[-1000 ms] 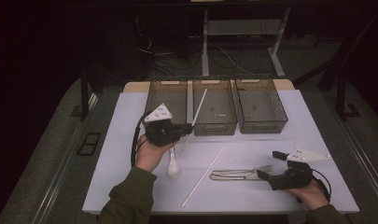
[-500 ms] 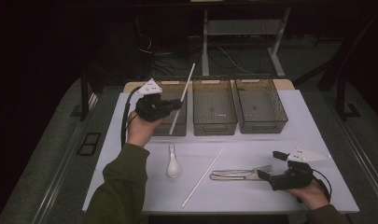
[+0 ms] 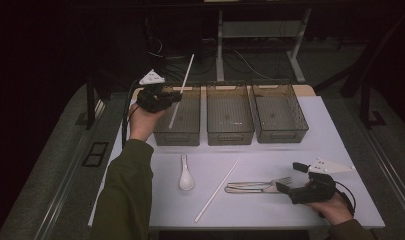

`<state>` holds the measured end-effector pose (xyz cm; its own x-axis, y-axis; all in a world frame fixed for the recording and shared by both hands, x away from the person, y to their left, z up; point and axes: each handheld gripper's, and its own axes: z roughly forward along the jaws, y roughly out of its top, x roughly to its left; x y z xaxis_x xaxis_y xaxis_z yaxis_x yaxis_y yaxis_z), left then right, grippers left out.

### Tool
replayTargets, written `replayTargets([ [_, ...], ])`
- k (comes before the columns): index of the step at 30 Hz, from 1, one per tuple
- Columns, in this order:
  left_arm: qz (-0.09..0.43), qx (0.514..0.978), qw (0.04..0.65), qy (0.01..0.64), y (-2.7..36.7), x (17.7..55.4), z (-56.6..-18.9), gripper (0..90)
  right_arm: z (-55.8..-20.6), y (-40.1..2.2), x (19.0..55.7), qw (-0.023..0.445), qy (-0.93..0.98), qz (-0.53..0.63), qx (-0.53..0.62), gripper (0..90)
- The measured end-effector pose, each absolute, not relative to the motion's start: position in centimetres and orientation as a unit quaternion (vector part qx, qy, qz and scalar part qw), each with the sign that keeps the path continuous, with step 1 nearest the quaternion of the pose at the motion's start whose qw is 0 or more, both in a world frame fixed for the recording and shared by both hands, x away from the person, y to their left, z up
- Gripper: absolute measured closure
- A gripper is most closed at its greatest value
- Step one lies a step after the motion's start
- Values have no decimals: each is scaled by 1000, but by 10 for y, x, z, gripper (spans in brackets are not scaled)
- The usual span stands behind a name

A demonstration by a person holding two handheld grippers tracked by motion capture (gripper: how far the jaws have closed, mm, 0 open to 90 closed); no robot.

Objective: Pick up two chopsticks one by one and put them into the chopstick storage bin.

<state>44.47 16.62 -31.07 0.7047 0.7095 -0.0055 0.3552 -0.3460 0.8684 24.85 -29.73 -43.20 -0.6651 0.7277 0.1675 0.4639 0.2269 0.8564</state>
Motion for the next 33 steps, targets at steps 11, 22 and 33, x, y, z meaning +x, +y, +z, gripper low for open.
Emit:
replayTargets([
  [11,189,814,393,384,179,460,-342,845,-431,-298,248,134,770,489,387,11],
  [22,171,817,361,415,185,465,-367,844,-431,-298,248,130,770,489,388,12],
  [33,164,818,350,426,174,471,-382,838,-431,-299,248,130,770,490,387,11],
])
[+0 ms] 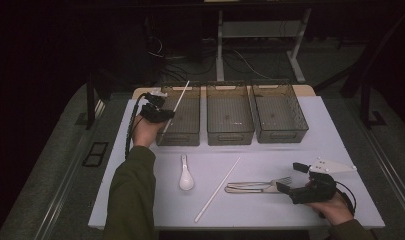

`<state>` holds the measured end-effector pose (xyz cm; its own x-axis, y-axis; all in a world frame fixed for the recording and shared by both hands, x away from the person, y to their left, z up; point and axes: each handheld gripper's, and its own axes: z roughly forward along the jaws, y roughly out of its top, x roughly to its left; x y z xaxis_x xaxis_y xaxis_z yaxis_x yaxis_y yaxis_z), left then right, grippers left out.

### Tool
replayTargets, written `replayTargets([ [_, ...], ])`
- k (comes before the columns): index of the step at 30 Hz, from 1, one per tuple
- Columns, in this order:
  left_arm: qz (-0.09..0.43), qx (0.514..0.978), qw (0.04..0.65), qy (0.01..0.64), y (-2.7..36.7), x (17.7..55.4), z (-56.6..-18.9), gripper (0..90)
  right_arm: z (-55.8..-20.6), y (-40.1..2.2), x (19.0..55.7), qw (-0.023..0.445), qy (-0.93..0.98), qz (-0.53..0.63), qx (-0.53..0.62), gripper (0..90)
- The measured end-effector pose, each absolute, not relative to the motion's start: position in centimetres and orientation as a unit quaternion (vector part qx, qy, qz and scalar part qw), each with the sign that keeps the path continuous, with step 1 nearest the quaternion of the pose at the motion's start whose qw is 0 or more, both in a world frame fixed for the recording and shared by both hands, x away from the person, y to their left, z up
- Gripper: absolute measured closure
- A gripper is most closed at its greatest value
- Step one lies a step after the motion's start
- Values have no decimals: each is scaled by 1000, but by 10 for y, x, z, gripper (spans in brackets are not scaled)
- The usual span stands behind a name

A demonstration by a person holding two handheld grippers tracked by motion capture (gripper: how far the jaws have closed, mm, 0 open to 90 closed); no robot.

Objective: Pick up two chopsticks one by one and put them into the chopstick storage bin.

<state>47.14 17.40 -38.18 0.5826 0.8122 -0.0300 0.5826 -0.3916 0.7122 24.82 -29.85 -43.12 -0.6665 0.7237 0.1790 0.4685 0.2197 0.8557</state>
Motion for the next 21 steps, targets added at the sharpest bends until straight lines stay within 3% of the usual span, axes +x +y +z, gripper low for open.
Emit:
replayTargets([
  [10,172,816,343,433,170,474,-385,825,-431,-299,248,130,770,492,386,12],
  [21,183,804,368,430,176,468,-373,697,-431,-299,247,130,770,491,387,12],
])
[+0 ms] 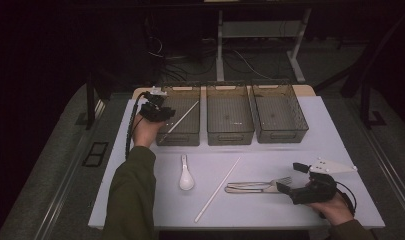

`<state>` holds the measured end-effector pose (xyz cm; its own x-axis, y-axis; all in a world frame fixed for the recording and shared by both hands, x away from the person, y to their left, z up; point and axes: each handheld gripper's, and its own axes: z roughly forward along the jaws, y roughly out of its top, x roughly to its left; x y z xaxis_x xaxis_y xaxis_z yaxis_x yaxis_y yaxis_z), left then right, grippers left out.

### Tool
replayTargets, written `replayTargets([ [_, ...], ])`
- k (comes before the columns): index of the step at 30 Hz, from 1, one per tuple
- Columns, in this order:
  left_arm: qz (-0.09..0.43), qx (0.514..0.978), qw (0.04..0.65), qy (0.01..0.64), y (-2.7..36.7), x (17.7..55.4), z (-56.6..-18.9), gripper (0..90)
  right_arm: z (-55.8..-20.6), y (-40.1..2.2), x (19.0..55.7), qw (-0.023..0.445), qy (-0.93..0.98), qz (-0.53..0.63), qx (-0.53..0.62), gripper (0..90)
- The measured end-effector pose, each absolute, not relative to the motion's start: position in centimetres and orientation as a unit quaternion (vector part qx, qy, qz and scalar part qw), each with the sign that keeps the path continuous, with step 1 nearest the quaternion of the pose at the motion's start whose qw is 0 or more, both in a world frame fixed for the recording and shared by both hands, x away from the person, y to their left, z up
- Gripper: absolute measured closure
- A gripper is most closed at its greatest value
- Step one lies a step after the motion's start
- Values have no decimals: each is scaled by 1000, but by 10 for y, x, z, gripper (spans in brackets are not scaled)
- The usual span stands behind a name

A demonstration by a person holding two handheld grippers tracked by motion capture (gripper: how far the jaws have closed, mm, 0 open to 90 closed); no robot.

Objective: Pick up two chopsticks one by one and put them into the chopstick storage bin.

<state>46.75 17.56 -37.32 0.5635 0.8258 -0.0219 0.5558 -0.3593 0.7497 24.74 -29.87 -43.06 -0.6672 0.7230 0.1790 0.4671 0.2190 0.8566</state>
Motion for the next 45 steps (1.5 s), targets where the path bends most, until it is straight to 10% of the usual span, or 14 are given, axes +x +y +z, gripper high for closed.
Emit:
replayTargets([
  [21,118,811,462,338,155,402,-332,380,-430,-298,246,132,770,490,386,12],
  [45,110,833,470,270,113,309,-345,319,-430,-298,246,134,770,490,385,12],
])
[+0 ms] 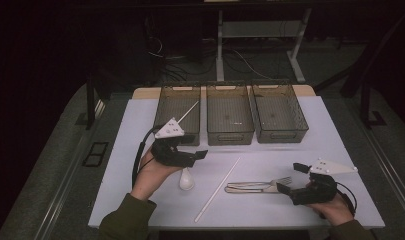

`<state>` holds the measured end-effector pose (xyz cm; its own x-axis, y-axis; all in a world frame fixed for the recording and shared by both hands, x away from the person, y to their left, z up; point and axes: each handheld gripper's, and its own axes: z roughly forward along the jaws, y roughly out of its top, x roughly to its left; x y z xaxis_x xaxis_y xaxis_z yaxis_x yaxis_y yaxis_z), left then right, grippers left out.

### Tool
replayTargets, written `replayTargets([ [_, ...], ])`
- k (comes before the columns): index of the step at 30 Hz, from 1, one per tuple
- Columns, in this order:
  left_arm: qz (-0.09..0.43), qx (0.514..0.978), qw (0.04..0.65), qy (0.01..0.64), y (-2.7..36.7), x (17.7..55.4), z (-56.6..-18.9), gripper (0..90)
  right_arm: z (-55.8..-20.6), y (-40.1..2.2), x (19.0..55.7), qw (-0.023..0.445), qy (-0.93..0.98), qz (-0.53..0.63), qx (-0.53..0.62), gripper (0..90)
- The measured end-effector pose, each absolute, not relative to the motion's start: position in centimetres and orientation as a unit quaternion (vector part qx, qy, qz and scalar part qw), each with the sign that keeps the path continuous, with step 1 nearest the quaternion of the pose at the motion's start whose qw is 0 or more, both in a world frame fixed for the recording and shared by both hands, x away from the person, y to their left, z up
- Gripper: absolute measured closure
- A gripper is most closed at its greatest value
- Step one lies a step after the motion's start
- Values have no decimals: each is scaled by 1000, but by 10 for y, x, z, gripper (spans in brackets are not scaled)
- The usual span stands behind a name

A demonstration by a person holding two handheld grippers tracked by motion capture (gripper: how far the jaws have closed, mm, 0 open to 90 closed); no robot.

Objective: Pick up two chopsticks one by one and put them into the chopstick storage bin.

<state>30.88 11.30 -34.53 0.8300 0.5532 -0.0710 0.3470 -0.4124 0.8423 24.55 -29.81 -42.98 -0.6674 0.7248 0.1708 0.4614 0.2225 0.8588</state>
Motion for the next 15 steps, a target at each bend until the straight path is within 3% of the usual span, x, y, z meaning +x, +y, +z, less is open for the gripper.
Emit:
replayTargets([
  [15,89,847,448,273,92,270,-383,376,-430,-298,245,135,771,489,385,12],
])
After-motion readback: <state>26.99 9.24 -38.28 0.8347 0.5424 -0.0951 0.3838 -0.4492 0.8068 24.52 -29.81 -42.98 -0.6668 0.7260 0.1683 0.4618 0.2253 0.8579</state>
